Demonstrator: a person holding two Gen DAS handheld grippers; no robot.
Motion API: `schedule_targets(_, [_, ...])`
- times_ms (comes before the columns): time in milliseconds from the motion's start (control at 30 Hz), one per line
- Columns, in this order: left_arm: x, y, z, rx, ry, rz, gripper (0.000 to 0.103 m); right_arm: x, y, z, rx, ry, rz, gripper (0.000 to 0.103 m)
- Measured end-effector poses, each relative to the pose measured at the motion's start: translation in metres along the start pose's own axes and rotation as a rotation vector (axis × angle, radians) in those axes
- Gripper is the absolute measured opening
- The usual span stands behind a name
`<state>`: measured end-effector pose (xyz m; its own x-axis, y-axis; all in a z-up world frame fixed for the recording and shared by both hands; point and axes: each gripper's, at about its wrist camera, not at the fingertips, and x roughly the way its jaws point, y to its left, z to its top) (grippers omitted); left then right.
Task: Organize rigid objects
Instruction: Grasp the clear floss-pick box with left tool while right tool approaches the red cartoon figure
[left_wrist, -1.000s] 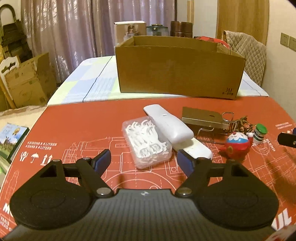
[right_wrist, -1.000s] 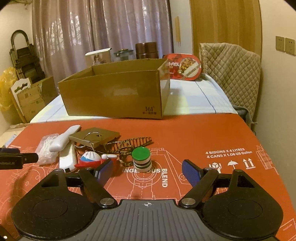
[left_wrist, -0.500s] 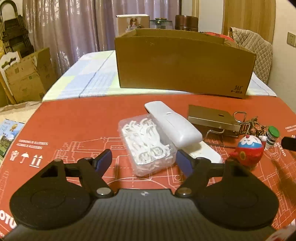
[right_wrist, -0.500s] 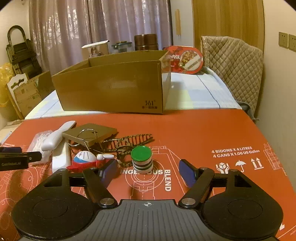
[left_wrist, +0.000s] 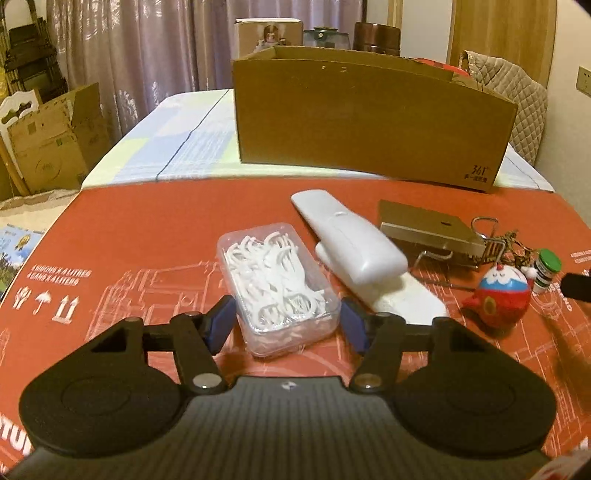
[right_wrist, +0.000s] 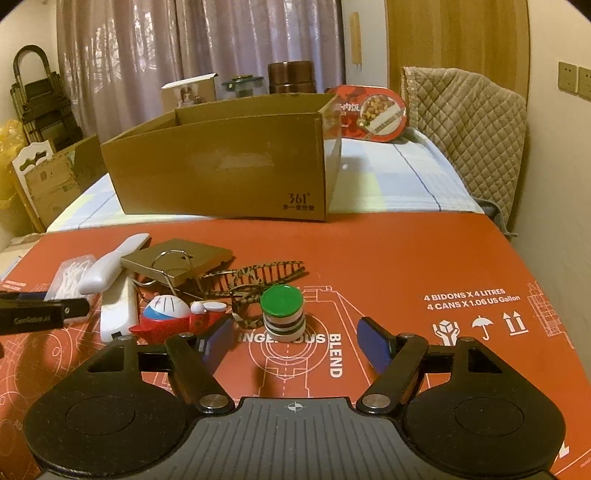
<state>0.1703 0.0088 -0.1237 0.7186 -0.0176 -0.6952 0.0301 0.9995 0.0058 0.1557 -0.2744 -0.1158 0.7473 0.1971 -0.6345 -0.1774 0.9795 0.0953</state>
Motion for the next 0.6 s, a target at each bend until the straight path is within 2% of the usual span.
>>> schedule_targets(233, [-0.029, 0.003, -0.017, 0.014, 0.034, -0.037, 0.058, -0.005, 0.013, 0.002, -0.003, -0.008, 0.043, 0.072])
schedule_targets(333, [-0.031, 0.001, -0.021, 0.036, 0.039, -0.024, 0.058, -0.008, 0.024, 0.002, -0.025, -0.014, 0.084, 0.072])
schedule_targets(433, [-0.032, -0.001, -0.02, 0.062, 0.017, 0.007, 0.065, -0.008, 0.042, 0.0, -0.077, -0.009, 0.136, 0.072])
schedule_targets(600, [-0.03, 0.007, -0.017, 0.016, 0.011, -0.002, 0.068, 0.004, 0.067, -0.006, -0.146, 0.001, 0.171, 0.072])
